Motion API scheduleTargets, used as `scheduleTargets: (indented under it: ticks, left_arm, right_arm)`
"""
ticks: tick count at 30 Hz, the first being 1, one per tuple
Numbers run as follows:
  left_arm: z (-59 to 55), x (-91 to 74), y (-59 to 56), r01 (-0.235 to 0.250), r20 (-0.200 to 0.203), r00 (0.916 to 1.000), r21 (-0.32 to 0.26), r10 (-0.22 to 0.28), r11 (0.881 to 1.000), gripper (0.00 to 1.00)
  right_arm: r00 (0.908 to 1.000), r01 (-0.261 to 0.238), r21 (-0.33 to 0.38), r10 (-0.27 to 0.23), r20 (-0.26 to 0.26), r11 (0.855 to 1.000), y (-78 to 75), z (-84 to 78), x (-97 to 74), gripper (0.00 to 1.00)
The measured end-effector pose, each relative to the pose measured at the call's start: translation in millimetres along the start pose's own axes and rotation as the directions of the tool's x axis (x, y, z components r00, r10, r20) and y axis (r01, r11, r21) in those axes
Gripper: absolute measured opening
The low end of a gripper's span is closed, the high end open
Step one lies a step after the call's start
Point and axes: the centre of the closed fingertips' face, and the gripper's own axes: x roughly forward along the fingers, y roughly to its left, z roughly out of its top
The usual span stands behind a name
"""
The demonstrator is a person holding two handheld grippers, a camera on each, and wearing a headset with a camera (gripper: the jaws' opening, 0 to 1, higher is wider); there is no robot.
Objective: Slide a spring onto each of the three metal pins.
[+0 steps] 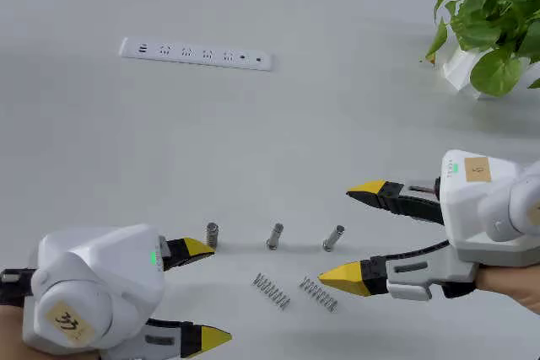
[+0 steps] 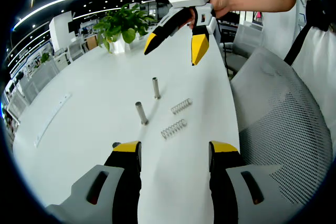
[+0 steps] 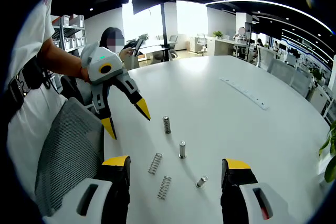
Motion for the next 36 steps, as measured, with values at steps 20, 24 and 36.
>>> scheduleTargets:
  ticks: [20,24,36]
  left_arm:
    - [-6.0,68.5,-0.1,0.077,-0.193,0.9804,0.181,-0.042,0.98,0.33]
    - [-14.8,74.2,1.7,0.078,-0.24,0.9704,0.193,-0.03,0.978,0.3]
    - [-25.6,76.0,3.9,0.062,-0.272,0.962,0.13,-0.024,0.99,0.23]
  right_arm:
    - [0.9977,0.045,0.113,-0.05,0.045,0.993,-1.8,-44.8,-34.2,0.75]
    - [0.9968,0.055,0.123,-0.062,0.051,0.991,-3.3,-46.4,-37.6,0.74]
    - [0.9944,0.074,0.149,-0.084,0.063,0.986,-6.0,-50.7,-42.8,0.72]
